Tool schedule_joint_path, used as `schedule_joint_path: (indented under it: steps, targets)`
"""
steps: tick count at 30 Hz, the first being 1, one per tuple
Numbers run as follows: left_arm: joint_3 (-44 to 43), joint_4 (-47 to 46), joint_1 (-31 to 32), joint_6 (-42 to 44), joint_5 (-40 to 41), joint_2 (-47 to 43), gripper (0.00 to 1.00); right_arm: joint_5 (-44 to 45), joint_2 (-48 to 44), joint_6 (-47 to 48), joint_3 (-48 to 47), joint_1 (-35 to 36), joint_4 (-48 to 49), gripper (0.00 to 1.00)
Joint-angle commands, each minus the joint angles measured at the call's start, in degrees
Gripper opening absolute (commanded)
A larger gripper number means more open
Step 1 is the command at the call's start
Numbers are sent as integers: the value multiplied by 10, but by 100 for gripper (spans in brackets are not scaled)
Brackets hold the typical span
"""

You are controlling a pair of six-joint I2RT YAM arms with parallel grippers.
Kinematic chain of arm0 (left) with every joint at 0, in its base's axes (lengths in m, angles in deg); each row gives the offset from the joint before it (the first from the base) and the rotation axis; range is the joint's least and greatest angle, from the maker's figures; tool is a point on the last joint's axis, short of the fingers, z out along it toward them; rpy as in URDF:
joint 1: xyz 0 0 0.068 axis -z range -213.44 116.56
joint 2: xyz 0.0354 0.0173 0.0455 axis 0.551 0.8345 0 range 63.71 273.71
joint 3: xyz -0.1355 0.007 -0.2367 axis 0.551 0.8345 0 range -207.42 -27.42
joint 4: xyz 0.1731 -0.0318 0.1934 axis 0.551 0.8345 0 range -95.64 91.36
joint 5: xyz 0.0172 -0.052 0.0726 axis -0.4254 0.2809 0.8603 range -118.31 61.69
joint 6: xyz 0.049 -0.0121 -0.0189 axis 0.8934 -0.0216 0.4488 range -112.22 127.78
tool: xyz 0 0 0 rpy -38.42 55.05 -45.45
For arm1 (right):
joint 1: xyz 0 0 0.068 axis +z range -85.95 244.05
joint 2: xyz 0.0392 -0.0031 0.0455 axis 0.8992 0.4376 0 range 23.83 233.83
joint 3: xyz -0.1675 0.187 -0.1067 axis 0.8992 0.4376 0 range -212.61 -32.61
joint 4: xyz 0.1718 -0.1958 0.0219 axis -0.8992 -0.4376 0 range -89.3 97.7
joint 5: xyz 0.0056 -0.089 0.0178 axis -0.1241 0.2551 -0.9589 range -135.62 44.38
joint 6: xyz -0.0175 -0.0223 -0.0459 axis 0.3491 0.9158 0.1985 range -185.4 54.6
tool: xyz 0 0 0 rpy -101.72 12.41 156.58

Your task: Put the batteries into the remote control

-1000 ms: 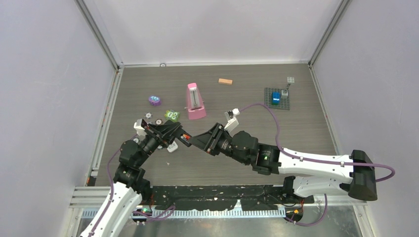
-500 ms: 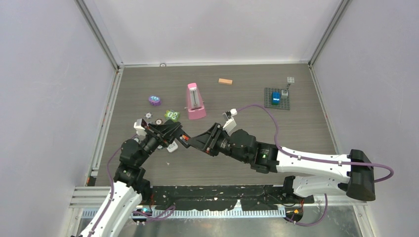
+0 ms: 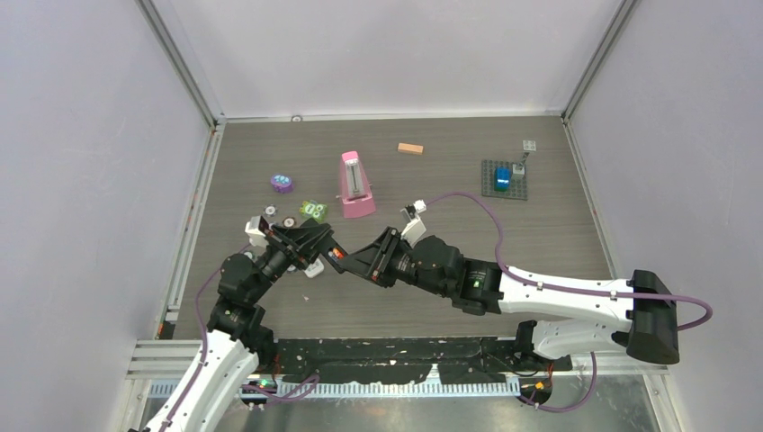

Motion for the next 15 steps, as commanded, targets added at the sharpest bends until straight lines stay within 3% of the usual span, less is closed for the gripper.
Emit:
schedule_joint_path:
  steps: [1, 3, 5, 8, 10, 15]
  targets:
    - [-28, -42, 3, -2, -23, -7, 0, 8, 0, 2, -10, -3, 2, 24]
    - [-26, -42, 3, 2, -20, -9, 0, 9, -6, 2, -3, -4, 11, 25]
    - [-26, -38, 3, 17, -16, -11, 0, 14, -19, 5, 5, -3, 18, 34]
    - [-29, -22, 3, 44, -11, -18, 0, 13, -32, 33, 0, -4, 12, 59]
    - [-26, -19, 3, 61, -8, -22, 0, 4, -36, 58, -13, -6, -3, 71]
    - [-20, -51, 3, 92, -27, -17, 0, -30, -40, 84, -11, -15, 1, 77]
